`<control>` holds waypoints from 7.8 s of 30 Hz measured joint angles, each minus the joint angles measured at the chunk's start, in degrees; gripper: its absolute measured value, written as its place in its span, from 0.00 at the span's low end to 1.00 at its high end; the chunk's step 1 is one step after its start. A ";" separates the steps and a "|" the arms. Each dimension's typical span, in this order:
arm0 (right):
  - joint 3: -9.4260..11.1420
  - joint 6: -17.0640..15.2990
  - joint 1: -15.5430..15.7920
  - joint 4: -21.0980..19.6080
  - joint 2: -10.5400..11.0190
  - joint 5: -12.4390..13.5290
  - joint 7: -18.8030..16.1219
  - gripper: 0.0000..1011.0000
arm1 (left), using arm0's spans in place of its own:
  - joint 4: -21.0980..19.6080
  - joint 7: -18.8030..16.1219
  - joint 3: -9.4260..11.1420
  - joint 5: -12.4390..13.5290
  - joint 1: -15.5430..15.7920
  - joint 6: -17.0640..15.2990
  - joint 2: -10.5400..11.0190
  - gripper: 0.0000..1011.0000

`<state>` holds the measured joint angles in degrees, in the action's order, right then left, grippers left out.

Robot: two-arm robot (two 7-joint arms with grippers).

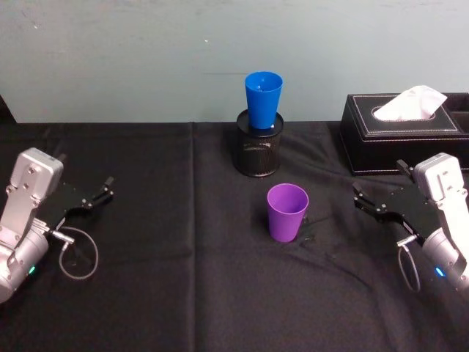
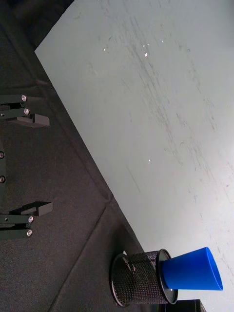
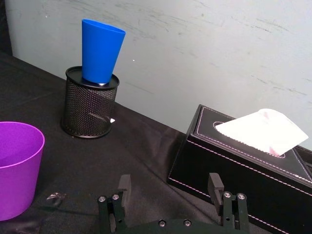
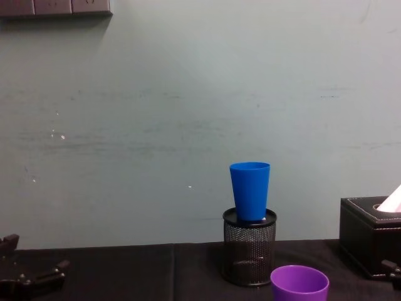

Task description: Pick up one cup with a gripper and tap it against the other cup.

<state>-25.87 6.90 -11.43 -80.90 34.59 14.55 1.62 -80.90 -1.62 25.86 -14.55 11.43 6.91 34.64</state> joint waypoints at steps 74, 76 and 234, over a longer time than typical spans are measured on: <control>-0.70 6.45 -6.81 16.22 -11.51 11.92 -33.36 0.99 | 0.00 0.00 0.00 0.00 0.00 0.00 0.00 0.99; -0.33 6.72 -7.28 17.57 -12.57 12.02 -33.56 0.99 | 0.00 0.00 0.00 0.00 0.00 0.00 0.00 0.99; 7.50 -8.45 2.40 -9.06 -16.67 1.26 -15.42 0.74 | 0.00 0.00 0.00 0.00 0.00 0.00 0.00 0.99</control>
<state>-18.37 -1.55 -9.03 -89.96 17.92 15.81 -13.80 -80.90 -1.62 25.86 -14.55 11.43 6.91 34.65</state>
